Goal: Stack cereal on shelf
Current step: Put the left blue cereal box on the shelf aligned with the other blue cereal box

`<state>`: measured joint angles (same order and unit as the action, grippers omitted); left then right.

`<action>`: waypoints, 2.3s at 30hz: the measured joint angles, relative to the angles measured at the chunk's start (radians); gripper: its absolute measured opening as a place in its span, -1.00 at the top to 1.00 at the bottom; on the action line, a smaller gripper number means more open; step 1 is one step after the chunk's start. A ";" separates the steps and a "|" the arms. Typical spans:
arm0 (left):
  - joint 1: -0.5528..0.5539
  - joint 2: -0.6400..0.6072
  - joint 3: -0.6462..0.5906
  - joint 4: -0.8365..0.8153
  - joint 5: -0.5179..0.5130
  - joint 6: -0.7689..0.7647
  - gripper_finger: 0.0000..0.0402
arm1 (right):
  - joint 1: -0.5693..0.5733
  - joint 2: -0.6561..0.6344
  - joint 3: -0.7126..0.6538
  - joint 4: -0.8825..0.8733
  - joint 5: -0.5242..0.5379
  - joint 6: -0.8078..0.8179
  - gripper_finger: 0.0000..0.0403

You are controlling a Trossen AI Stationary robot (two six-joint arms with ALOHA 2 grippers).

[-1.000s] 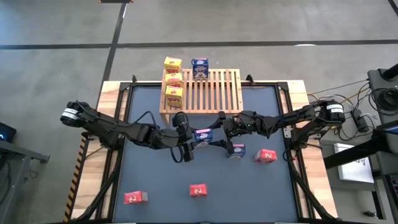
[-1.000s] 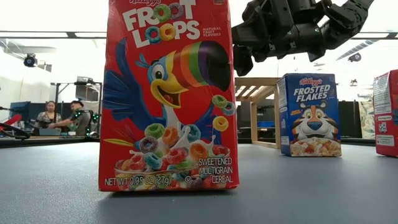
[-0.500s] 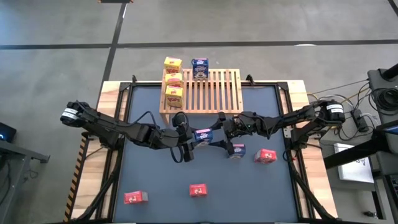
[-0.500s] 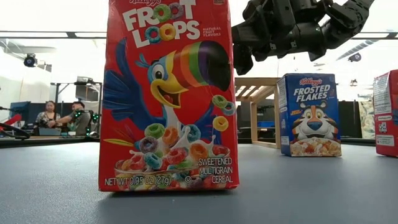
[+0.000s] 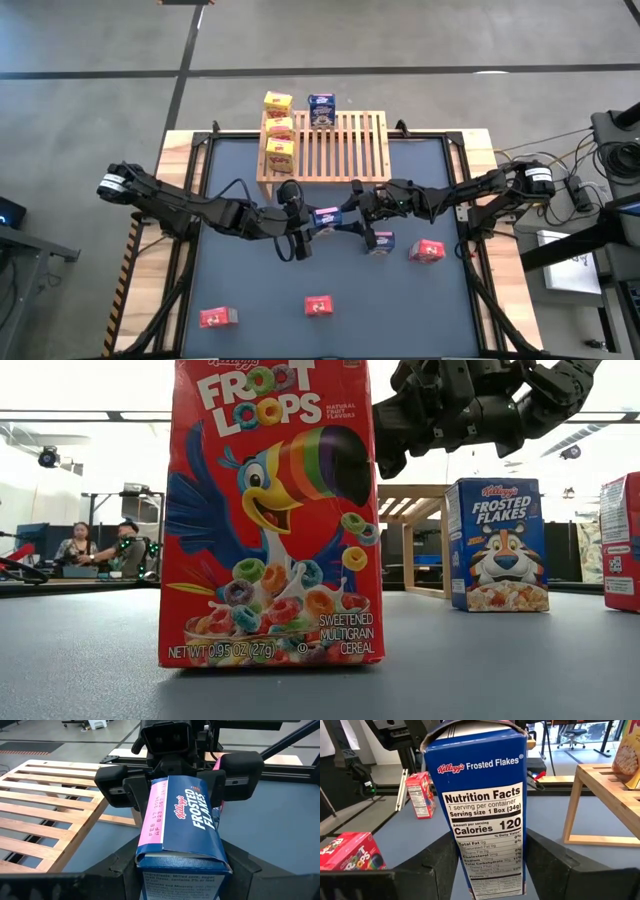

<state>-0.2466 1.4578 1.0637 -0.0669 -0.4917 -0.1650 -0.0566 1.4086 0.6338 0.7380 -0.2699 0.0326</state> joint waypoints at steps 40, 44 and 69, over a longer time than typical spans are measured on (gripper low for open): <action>-0.056 -0.284 -0.082 -0.072 -0.076 0.039 -0.47 | -0.172 -0.124 0.000 0.035 0.010 -0.039 0.05; -0.063 -0.354 -0.192 0.050 -0.083 0.060 -0.42 | -0.248 -0.146 0.000 0.038 0.010 -0.046 0.05; -0.064 -0.543 -0.586 0.553 -0.011 0.149 -0.39 | -0.536 0.105 0.290 -0.201 -0.260 -0.127 0.05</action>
<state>-0.3111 0.9150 0.4781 0.4863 -0.5027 -0.0164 -0.5924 1.5138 0.9240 0.5366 -0.5303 -0.0942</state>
